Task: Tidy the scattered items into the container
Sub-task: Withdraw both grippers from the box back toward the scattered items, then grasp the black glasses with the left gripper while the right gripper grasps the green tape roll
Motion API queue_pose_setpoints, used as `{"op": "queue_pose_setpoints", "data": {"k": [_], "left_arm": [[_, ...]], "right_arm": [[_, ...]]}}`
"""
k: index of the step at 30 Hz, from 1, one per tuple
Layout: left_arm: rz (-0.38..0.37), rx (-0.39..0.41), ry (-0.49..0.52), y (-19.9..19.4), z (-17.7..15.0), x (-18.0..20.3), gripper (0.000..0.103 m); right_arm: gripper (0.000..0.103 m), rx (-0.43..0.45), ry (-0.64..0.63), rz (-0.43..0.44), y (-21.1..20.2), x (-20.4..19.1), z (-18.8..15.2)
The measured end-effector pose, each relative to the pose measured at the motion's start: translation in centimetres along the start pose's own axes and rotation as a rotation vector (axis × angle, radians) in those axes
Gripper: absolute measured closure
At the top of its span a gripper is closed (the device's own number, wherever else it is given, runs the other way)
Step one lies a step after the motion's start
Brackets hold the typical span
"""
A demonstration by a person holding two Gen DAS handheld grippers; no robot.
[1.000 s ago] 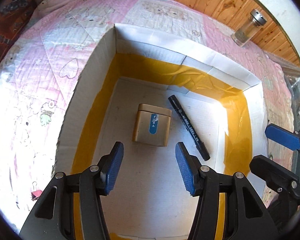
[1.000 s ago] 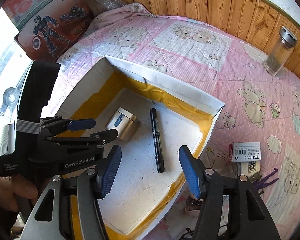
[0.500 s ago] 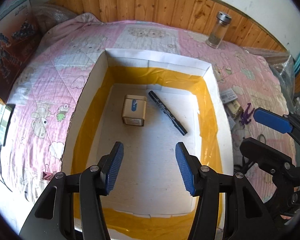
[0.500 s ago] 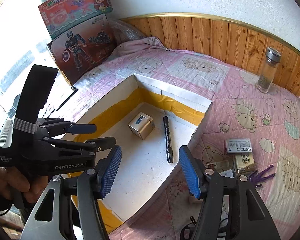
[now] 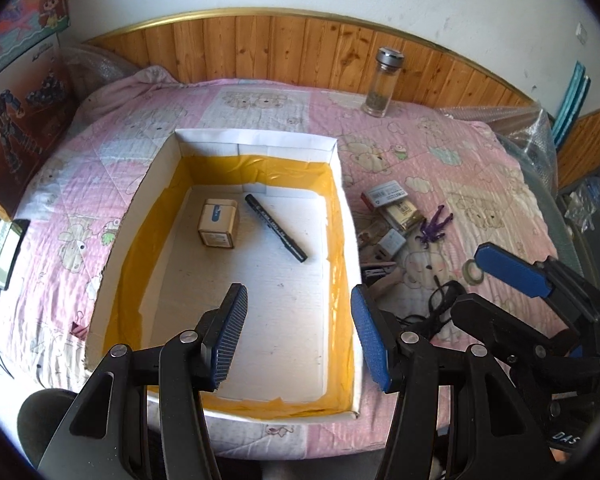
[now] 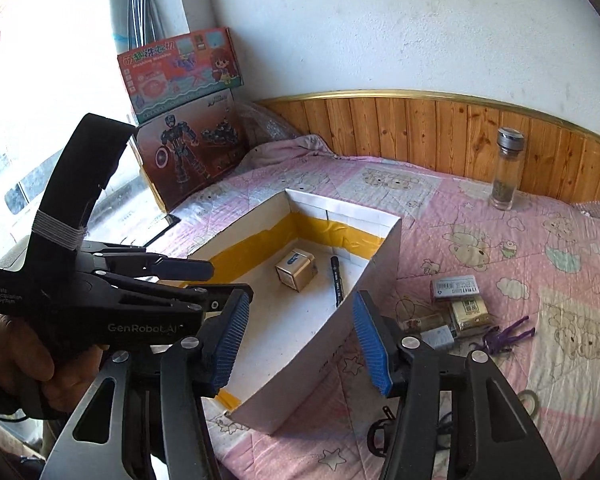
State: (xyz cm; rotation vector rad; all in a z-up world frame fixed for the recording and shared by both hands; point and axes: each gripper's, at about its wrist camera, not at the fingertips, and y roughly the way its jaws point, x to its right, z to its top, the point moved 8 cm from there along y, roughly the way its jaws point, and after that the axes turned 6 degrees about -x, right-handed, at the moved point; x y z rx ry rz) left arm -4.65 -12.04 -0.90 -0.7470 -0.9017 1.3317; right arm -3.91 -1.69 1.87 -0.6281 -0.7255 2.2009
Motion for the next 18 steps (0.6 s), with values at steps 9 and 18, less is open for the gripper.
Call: {"op": "queue_pose_setpoints", "data": {"k": [9, 18], "left_arm": [[-0.141, -0.030, 0.128, 0.7, -4.4, 8.1, 0.046], [-0.242, -0.158, 0.193, 7.1, -6.8, 15.1, 0.046]], "right_arm": [[0.060, -0.002, 0.197, -0.031, -3.0, 5.5, -6.8], [0.064, -0.145, 0.428, -0.157, -2.4, 13.2, -14.6]]}}
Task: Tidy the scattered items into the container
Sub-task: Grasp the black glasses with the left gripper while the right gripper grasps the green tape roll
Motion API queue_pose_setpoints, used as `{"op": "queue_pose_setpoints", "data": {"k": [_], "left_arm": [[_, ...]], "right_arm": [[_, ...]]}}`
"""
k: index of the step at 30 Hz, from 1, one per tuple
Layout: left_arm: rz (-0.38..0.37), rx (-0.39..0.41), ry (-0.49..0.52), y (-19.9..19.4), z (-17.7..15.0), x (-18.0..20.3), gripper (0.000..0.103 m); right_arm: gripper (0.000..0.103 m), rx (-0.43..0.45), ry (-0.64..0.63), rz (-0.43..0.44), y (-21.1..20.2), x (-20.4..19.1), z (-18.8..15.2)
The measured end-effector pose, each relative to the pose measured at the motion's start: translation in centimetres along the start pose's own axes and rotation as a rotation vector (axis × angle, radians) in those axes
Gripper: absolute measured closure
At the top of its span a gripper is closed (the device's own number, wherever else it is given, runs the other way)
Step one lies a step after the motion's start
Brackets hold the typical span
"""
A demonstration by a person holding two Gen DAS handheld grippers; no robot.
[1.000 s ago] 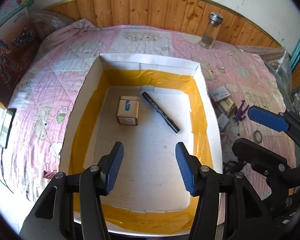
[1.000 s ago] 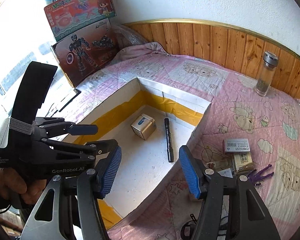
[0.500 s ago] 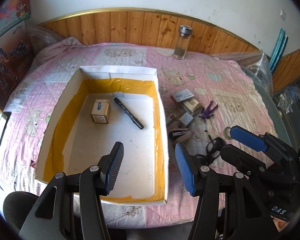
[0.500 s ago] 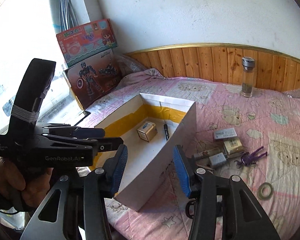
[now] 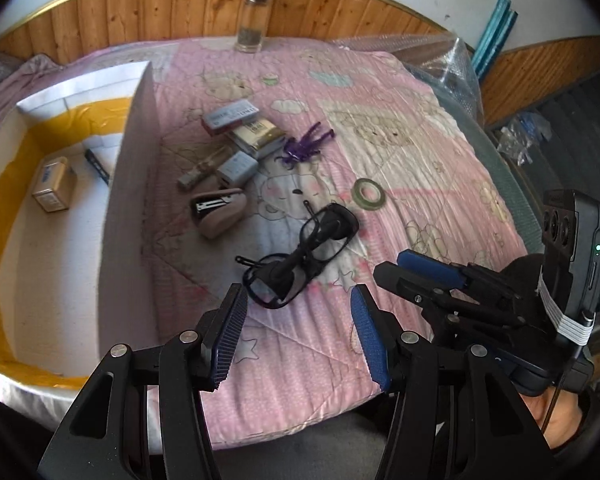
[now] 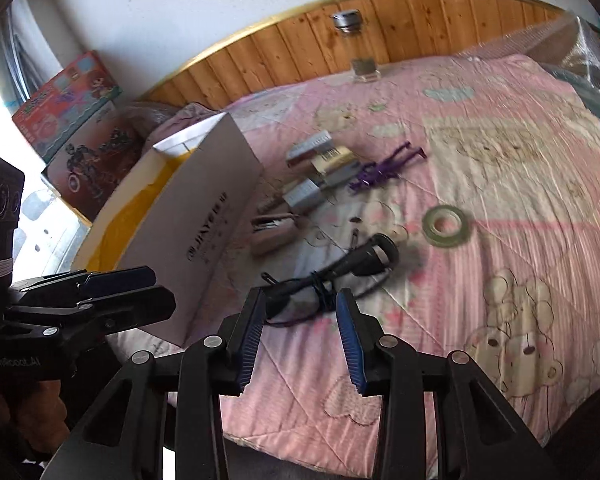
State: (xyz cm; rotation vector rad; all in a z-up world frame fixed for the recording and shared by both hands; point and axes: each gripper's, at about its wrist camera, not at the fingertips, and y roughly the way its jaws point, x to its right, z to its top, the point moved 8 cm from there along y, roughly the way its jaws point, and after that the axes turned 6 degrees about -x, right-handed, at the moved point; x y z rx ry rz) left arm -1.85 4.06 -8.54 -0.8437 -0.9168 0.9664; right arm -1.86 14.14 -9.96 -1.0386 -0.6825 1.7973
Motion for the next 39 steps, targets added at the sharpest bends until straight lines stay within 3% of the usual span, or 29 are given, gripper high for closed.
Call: {"op": "queue_pose_setpoints", "data": {"k": [5, 9, 11, 16, 19, 24, 25, 26, 27, 29, 39], "left_arm": [[0.012, -0.037, 0.075, 4.2, 1.5, 1.5, 0.046], [0.050, -0.075, 0.127, 7.9, 2.5, 1.6, 0.046], [0.072, -0.099, 0.118, 9.6, 2.7, 1.0, 0.046], [0.034, -0.143, 0.039, 11.7, 2.4, -0.7, 0.046], [0.011, -0.143, 0.008, 12.3, 2.2, -1.5, 0.046], [0.012, -0.110, 0.026, 12.7, 2.7, -1.2, 0.047], [0.022, -0.105, 0.029, 12.7, 2.8, -1.2, 0.050], [0.041, -0.100, 0.034, 12.8, 2.9, -1.1, 0.061], [0.047, -0.096, 0.039, 12.8, 3.1, -1.0, 0.065], [0.010, -0.098, 0.009, 12.6, 3.2, -1.0, 0.081], [-0.013, -0.109, -0.089, 11.4, 1.9, -1.6, 0.085]], "right_arm": [[0.064, -0.062, 0.133, -0.025, 1.6, 4.5, -0.5], [0.064, -0.086, 0.206, -0.060, 2.7, 7.6, 1.1], [0.062, -0.088, 0.230, -0.096, 3.4, 9.1, 2.3], [0.062, -0.099, 0.250, -0.148, 5.8, 11.6, 4.7], [0.070, -0.111, 0.270, -0.156, 7.1, 12.7, 5.4], [0.070, -0.113, 0.219, -0.228, 8.4, 13.1, 6.2], [0.070, -0.115, 0.192, -0.242, 8.6, 12.9, 6.4], [0.072, -0.117, 0.158, -0.259, 8.8, 12.8, 6.6], [0.086, -0.118, 0.129, -0.276, 8.9, 12.7, 6.8], [0.086, -0.128, 0.093, -0.291, 9.2, 12.8, 6.7], [0.087, -0.078, 0.137, -0.264, 7.2, 12.5, 5.8]]}}
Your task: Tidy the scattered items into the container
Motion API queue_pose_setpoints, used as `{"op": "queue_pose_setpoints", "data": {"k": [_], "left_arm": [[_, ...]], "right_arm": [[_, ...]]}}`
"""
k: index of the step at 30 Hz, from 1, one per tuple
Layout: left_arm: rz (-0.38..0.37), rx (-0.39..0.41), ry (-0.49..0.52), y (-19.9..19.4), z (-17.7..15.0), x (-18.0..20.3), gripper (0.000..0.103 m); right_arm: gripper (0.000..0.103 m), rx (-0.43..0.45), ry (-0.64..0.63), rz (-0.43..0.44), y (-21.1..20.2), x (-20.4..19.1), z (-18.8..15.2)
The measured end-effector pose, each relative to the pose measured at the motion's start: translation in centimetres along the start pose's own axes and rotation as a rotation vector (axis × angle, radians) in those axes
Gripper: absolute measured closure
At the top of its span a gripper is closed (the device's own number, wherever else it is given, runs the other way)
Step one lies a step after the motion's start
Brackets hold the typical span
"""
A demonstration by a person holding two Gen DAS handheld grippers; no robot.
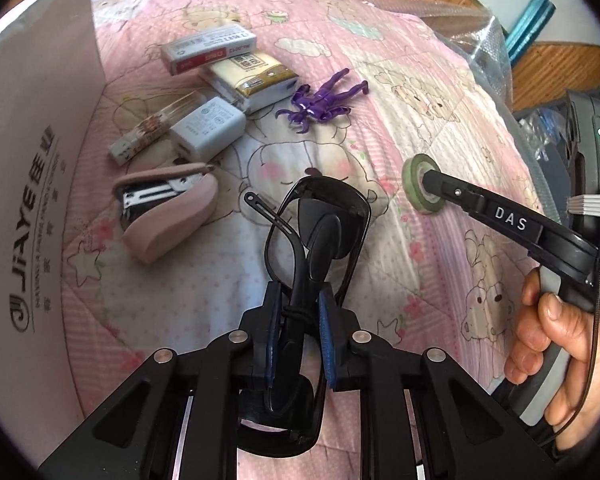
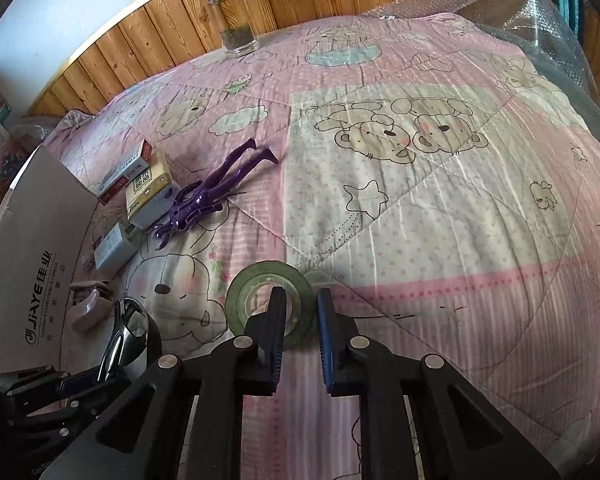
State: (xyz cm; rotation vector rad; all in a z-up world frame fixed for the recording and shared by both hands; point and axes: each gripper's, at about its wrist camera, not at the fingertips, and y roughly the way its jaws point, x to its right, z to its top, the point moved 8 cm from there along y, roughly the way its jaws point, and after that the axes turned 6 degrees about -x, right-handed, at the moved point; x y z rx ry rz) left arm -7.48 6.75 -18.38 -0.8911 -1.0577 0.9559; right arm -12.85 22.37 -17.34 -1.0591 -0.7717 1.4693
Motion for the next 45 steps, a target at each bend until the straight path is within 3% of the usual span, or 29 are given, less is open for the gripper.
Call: {"op": "queue_pose_setpoints", "data": {"k": [16, 45], "left_arm": [[0.019, 0.059, -0.030, -4.3, -3.4, -0.6, 0.085], [-0.024, 0.180, -0.063, -11.6, -4.4, -0.4, 0.085]], "right_arm": [[0.087, -0.002, -0.039, 0.056, -1.9, -3.4, -3.1], [0.087, -0.006, -0.139, 0.144, -6.2, -7.9, -8.5]]}}
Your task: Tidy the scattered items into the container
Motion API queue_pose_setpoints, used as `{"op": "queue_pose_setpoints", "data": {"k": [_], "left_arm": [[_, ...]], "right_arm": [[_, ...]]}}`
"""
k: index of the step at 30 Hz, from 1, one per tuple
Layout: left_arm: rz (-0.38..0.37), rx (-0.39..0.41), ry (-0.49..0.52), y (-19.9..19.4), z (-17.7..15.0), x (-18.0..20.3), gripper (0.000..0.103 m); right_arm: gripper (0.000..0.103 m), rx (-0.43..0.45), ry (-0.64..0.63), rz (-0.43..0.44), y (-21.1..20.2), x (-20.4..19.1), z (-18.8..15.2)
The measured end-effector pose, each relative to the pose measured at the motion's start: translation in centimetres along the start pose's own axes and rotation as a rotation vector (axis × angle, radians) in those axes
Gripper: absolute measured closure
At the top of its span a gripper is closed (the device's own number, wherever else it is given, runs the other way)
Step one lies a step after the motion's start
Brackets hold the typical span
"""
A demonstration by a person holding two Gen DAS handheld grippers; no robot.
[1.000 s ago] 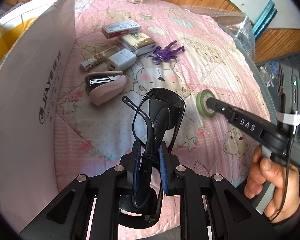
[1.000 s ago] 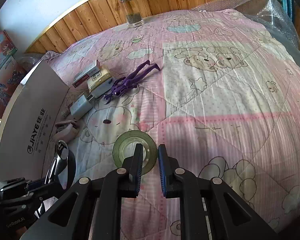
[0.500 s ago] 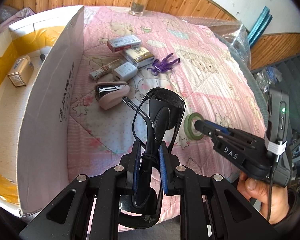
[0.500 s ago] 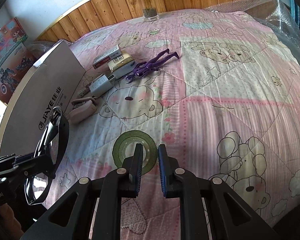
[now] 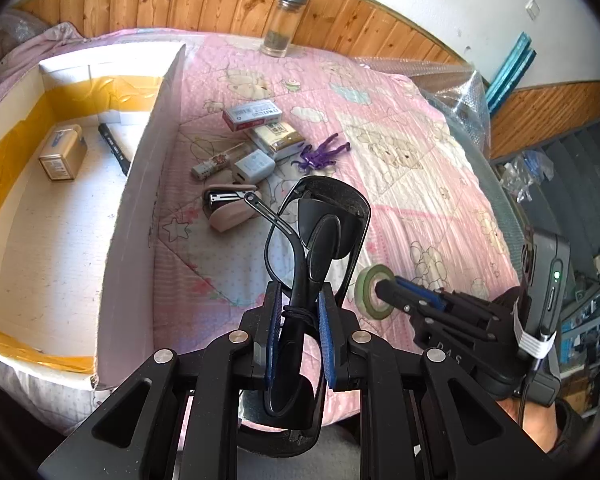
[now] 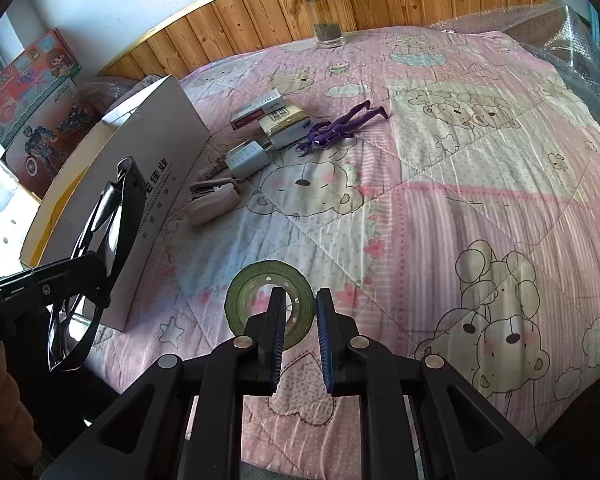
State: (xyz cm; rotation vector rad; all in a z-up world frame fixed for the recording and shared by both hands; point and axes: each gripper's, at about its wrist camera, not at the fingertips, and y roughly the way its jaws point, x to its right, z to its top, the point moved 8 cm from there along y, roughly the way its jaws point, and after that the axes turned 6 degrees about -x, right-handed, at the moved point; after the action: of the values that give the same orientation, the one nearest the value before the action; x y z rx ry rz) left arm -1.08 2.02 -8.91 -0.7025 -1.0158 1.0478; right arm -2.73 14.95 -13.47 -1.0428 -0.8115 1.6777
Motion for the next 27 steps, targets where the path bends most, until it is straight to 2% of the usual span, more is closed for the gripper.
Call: {"op": "queue_pose_setpoints", "data": {"k": [15, 27], "left_arm": [[-0.027, 0.038, -0.010, -2.0, 0.4, 0.5, 0.085], [-0.060, 0.085, -0.061, -3.9, 1.3, -1.0, 0.085]], "right_arm": [[0.087, 0.030, -0.059, 0.078, -3.1, -3.8, -0.7], [0.087, 0.058, -0.126, 0.109, -5.0, -7.2, 0.3]]}}
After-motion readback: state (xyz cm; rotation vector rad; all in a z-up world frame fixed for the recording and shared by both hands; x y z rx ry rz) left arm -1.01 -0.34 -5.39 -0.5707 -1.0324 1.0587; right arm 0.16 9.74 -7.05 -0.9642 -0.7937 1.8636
